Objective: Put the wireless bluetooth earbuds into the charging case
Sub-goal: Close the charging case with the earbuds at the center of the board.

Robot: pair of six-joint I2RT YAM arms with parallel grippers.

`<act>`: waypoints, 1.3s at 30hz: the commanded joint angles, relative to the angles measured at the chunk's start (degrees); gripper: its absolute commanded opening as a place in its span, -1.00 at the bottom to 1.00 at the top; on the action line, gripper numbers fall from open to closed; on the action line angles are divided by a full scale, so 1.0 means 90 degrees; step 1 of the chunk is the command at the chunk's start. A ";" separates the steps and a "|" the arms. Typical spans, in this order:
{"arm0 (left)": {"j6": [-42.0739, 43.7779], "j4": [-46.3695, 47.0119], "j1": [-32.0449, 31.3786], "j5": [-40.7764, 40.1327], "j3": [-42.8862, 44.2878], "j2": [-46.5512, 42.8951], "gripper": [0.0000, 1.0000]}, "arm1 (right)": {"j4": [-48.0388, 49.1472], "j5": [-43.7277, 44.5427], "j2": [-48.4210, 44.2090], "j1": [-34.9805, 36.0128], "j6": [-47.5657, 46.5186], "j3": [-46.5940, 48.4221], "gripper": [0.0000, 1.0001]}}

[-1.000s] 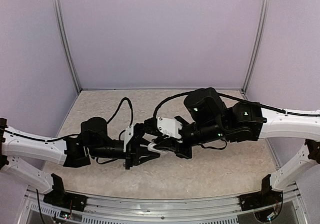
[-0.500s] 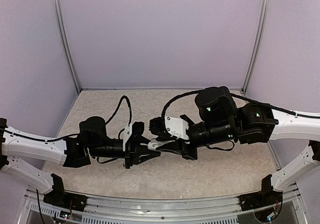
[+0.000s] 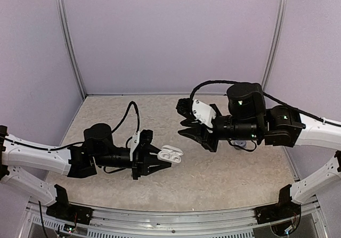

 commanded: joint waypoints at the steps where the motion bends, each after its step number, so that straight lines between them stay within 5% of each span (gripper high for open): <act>1: 0.0047 0.0242 -0.0001 0.0169 0.0118 -0.0022 -1.00 | 0.0027 0.0571 0.0206 -0.0082 0.0140 -0.0086 -0.46; 21: -0.0261 0.0467 0.0182 0.0171 0.0069 -0.0023 -1.00 | 0.0057 -0.2266 -0.0060 -0.0079 0.0022 -0.0376 -0.46; 31: -0.0709 0.0721 0.0406 0.0055 -0.0046 0.0041 -1.00 | 0.0262 -0.1789 -0.0065 -0.0090 0.0154 -0.0459 -0.45; 39: -0.2342 0.0461 0.1400 -0.0604 0.0554 0.0937 -1.00 | 0.1123 -0.0805 -0.0586 -0.0447 0.0598 -0.1170 -0.11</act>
